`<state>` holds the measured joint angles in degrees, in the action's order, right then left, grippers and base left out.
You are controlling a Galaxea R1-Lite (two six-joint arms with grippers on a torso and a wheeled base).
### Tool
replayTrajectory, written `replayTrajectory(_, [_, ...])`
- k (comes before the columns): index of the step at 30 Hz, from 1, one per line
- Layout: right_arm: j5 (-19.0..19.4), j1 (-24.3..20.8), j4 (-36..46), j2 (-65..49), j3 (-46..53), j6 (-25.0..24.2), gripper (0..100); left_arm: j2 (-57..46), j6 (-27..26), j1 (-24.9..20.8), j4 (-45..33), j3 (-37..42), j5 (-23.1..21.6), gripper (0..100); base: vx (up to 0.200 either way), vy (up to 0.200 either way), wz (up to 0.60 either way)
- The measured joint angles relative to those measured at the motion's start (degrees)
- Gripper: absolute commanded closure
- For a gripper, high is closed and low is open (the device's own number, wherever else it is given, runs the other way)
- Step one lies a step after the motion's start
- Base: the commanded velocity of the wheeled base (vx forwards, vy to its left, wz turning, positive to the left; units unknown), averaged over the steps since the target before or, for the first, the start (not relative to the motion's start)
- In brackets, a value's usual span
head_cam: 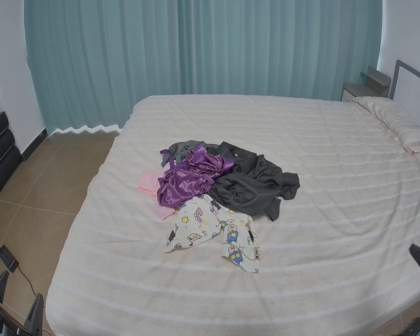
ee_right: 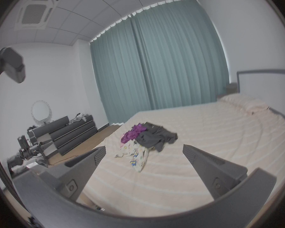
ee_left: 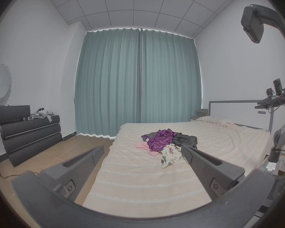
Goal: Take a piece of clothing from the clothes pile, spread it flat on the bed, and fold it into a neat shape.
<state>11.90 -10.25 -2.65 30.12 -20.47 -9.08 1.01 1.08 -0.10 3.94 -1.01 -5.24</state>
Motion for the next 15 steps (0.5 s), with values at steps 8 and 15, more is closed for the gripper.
replayTrajectory(8, [1.5, -5.1, -10.7, 22.4, -1.1, -7.4, 0, 0.0, 0.0, 0.0, 0.0, 0.0, 0.0, 0, 0.000, 0.000, 0.00])
replayTrajectory(15, [0.1, -9.7, -22.0, 41.5, -2.8, -14.3, 0, 0.0, 0.0, 0.0, 0.0, 0.0, 0.0, 0, 0.000, 0.000, 0.00])
